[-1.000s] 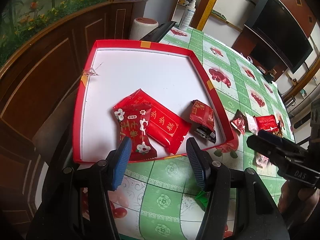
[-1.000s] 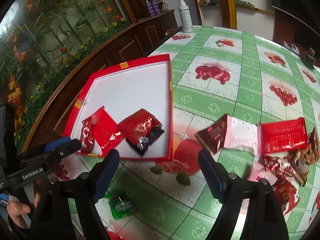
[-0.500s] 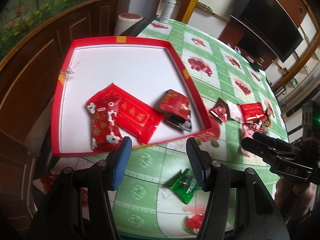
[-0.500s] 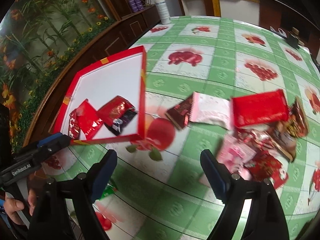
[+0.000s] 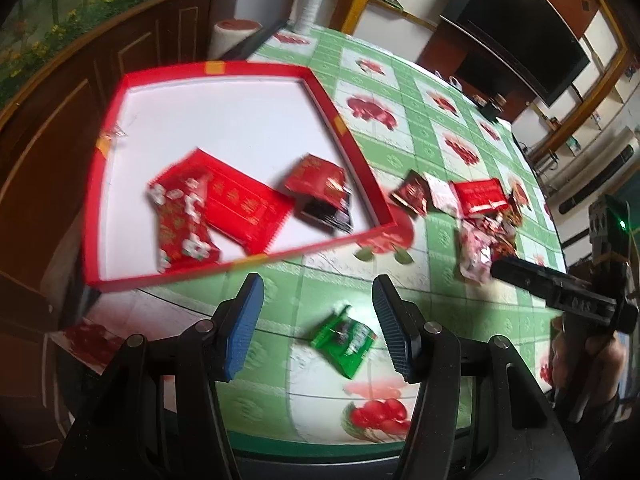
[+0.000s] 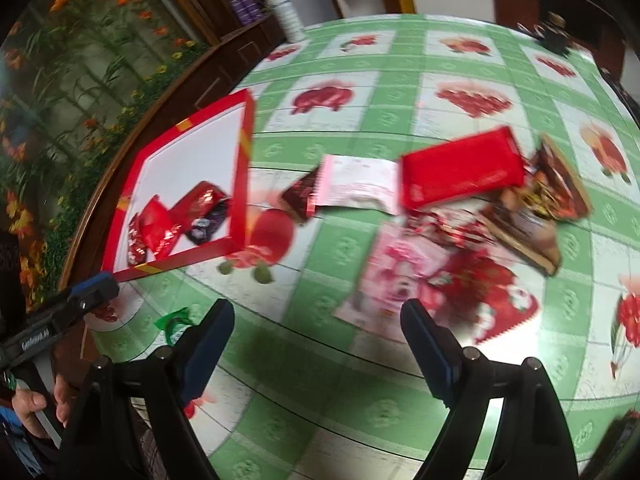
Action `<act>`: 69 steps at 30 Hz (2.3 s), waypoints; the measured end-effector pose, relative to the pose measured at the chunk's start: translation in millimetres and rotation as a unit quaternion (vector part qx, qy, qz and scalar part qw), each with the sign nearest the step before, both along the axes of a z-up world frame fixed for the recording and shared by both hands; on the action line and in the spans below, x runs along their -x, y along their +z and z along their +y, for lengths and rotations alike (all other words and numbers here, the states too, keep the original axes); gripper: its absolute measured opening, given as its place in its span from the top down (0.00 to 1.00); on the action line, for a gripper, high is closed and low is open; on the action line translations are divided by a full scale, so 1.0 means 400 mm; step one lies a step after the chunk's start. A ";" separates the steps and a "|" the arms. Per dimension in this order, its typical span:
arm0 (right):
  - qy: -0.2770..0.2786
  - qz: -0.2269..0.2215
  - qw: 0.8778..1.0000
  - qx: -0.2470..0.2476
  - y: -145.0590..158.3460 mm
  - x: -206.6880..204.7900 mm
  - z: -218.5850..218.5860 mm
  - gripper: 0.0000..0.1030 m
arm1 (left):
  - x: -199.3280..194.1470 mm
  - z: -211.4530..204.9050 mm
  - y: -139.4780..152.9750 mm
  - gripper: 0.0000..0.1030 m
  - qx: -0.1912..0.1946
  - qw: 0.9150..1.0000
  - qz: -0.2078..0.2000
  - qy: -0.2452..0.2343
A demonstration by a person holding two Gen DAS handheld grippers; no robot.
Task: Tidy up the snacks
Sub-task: 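Withdraw both tools from the tray toward the remaining snack pile, then grasp the green packet with the left tool while the right grasps the pink packet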
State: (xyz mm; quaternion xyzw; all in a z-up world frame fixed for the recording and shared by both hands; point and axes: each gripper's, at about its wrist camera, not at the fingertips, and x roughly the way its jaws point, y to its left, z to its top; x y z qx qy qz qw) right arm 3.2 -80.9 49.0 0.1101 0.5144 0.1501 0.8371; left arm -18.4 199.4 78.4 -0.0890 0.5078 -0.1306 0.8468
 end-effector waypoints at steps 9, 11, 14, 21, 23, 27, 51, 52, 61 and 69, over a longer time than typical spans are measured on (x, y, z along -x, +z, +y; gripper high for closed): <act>-0.048 0.035 0.998 -0.026 -0.028 -0.008 -0.085 0.16 | 0.010 -0.091 -0.056 0.45 -0.022 0.998 0.025 -0.055; -0.051 0.041 0.997 -0.037 -0.035 -0.008 -0.086 0.16 | 0.008 -0.099 -0.067 0.45 -0.020 0.998 0.032 -0.059; -0.053 0.044 0.997 -0.033 -0.041 -0.006 -0.077 0.16 | 0.009 -0.105 -0.076 0.45 -0.019 0.997 0.038 -0.061; -0.042 0.042 0.998 -0.030 -0.045 -0.010 -0.046 0.16 | 0.005 -0.108 -0.093 0.45 -0.023 0.997 0.048 -0.056; -0.039 0.043 0.998 -0.026 -0.049 -0.014 -0.040 0.16 | 0.006 -0.112 -0.101 0.45 -0.031 0.997 0.052 -0.055; -0.042 0.041 0.998 -0.012 -0.058 -0.023 -0.033 0.16 | 0.004 -0.121 -0.122 0.45 -0.037 0.996 0.061 -0.047; -0.043 0.023 0.998 0.028 -0.087 -0.041 -0.026 0.67 | -0.003 -0.157 -0.147 0.68 -0.032 0.996 0.032 -0.082; -0.041 0.020 0.999 0.026 -0.084 -0.034 -0.024 0.67 | -0.002 -0.159 -0.147 0.68 -0.027 0.996 0.033 -0.084; -0.017 -0.001 1.000 0.013 -0.044 0.004 0.015 0.67 | 0.012 -0.181 -0.105 0.68 -0.006 0.995 0.013 -0.102; -0.005 -0.005 1.000 0.008 -0.034 0.008 0.048 0.67 | 0.010 -0.182 -0.087 0.69 0.002 0.995 0.008 -0.103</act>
